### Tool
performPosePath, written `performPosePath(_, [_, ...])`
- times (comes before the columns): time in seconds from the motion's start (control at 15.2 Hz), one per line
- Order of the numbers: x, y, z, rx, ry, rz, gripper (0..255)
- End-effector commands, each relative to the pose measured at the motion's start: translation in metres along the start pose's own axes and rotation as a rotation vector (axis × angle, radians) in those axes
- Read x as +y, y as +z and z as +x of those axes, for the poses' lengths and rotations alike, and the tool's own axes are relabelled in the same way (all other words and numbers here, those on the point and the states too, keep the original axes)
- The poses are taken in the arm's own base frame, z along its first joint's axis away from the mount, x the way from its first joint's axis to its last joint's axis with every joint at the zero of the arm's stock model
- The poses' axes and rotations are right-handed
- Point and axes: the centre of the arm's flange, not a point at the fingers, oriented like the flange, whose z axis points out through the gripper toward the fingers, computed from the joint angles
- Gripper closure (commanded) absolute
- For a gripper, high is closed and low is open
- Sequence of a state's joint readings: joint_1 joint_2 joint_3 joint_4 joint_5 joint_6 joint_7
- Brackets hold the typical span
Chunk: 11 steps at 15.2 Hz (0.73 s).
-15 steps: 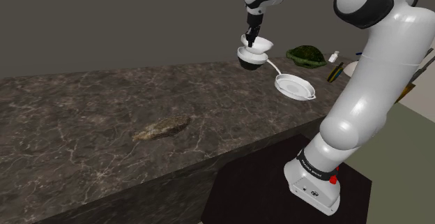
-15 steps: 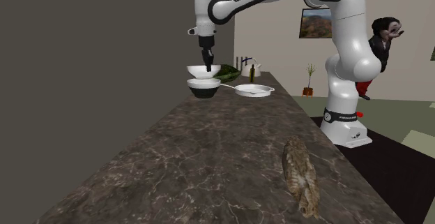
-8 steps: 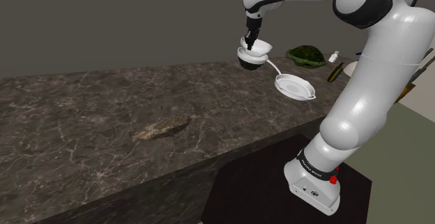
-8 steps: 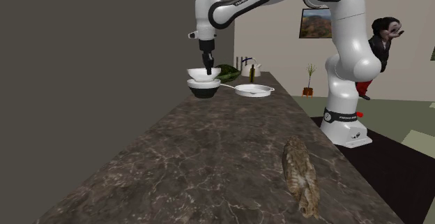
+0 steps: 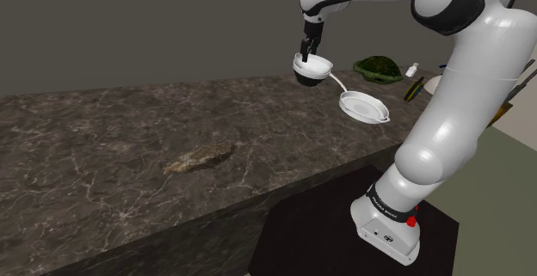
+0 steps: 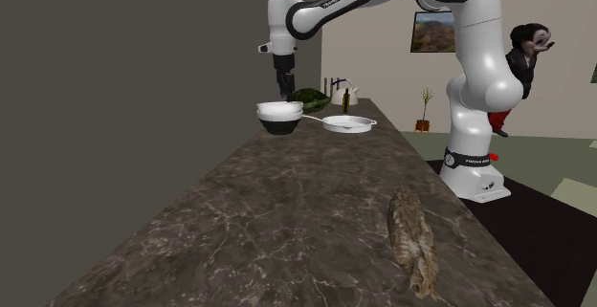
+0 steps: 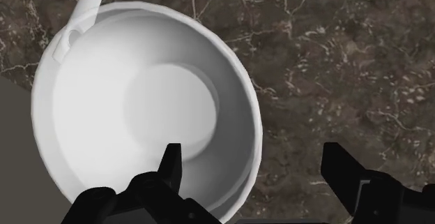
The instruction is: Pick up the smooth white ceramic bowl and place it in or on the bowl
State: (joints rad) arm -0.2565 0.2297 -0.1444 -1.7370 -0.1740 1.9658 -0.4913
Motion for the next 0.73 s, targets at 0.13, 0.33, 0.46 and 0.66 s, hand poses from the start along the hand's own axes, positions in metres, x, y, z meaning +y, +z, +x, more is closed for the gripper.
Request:
performPosePath(0.13, [0.0,-0.026,0.0,0.0,0.0,0.0,0])
performPosePath(0.33, [0.0,-0.05,0.0,0.0,0.0,0.0,0])
performPosePath(0.46, [0.0,-0.05,0.0,0.0,0.0,0.0,0])
performPosePath(0.66, [0.0,-0.05,0.0,0.0,0.0,0.0,0])
